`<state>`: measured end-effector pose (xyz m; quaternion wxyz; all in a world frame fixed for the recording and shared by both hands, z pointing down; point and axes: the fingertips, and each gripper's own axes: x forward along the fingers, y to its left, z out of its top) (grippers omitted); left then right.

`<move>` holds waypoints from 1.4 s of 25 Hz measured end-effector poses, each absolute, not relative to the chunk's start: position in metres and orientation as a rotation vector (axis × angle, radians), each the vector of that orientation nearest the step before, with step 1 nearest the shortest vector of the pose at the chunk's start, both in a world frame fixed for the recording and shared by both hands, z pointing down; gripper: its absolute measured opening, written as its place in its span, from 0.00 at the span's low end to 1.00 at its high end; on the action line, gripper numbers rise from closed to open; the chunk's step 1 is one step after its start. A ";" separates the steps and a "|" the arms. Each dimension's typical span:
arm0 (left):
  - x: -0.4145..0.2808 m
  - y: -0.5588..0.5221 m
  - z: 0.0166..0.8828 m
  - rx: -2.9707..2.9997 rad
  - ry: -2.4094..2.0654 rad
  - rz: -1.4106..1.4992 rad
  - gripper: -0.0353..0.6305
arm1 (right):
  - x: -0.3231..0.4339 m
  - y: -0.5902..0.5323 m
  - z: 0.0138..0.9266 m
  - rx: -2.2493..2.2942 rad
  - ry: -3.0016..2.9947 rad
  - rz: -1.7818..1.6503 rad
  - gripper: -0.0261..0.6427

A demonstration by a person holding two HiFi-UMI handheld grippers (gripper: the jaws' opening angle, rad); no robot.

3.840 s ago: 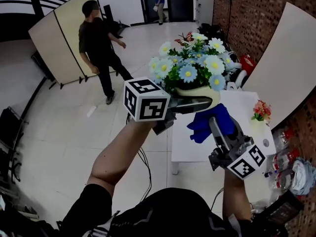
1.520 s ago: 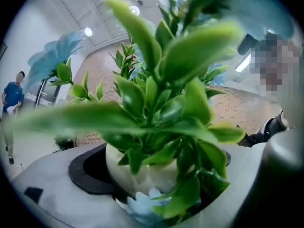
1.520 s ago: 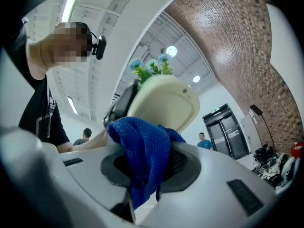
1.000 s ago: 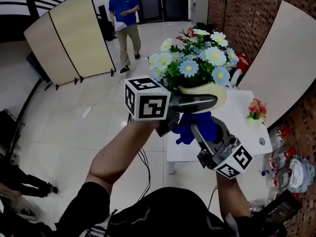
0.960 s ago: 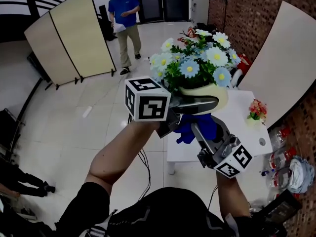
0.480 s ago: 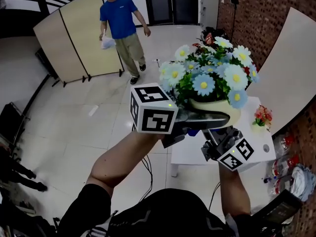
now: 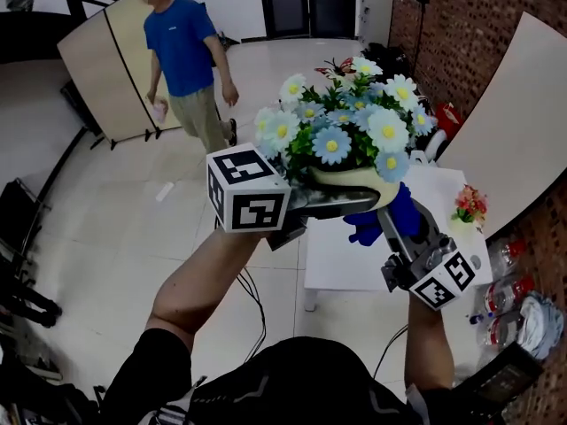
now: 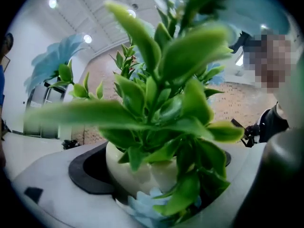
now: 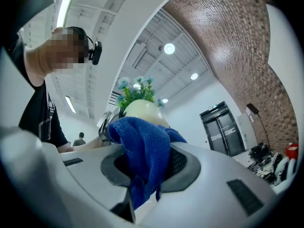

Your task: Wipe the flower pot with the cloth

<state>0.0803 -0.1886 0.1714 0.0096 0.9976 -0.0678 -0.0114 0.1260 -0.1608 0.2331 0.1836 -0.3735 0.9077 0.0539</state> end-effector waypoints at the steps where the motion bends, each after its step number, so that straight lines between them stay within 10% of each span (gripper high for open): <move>1: 0.080 -0.193 0.173 3.118 -0.226 -0.029 0.88 | 0.138 -0.161 0.230 -1.084 2.563 0.161 0.18; 22: 0.069 -0.223 0.213 3.161 -0.273 0.168 0.88 | 0.173 -0.180 0.184 -1.396 2.654 0.106 0.18; 35: 0.049 -0.237 0.410 3.128 -0.209 0.361 0.88 | 0.144 -0.199 0.289 -1.522 2.697 0.001 0.18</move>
